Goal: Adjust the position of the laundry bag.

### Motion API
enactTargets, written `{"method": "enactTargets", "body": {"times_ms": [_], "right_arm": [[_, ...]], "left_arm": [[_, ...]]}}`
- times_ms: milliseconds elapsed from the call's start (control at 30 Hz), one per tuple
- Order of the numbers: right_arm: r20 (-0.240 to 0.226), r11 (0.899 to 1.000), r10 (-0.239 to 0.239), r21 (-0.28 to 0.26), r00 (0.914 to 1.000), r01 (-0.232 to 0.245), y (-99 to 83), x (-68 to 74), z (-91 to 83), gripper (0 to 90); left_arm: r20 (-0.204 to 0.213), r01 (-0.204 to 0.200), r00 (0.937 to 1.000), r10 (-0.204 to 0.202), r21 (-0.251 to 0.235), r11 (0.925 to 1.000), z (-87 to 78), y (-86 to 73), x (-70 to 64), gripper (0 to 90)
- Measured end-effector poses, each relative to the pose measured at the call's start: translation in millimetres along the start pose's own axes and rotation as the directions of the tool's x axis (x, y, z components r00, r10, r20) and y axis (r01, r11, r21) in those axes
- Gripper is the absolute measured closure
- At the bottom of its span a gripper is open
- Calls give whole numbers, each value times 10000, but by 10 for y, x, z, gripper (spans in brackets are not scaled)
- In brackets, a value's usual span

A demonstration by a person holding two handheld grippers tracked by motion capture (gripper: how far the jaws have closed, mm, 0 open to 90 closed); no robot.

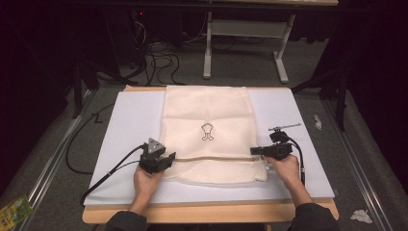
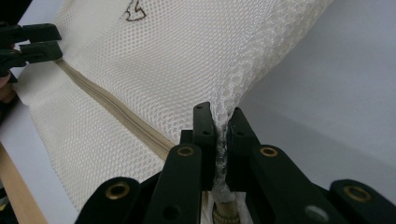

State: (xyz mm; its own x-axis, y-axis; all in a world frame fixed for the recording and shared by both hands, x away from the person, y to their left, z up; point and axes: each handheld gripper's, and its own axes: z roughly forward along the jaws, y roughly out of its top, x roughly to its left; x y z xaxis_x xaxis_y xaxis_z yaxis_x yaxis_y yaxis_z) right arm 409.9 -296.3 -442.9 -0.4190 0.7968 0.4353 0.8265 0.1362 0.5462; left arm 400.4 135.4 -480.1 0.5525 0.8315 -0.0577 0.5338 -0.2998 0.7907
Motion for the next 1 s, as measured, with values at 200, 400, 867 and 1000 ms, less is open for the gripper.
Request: {"method": "enactTargets", "body": {"times_ms": [200, 400, 867, 1000], "right_arm": [[-4, 9996, -139, -235, 9999, 139, 87, 96, -76, 868], [-27, 9990, -267, -350, 9996, 266, 164, 188, -106, 871], [-30, 9968, -562, -579, 9984, 560, 316, 396, -38, 874], [15, 9968, -509, -616, 9987, 509, 336, 433, -10, 874]], "left_arm": [[324, 67, 9995, -55, -363, 9993, -113, 71, 11, 513], [681, -342, 9970, 373, -465, 9983, -138, 142, -124, 513], [2024, -638, 9766, 724, -484, 9968, -38, 335, -530, 529], [2340, -557, 9700, 653, -475, 9973, 14, 372, -616, 535]]}}
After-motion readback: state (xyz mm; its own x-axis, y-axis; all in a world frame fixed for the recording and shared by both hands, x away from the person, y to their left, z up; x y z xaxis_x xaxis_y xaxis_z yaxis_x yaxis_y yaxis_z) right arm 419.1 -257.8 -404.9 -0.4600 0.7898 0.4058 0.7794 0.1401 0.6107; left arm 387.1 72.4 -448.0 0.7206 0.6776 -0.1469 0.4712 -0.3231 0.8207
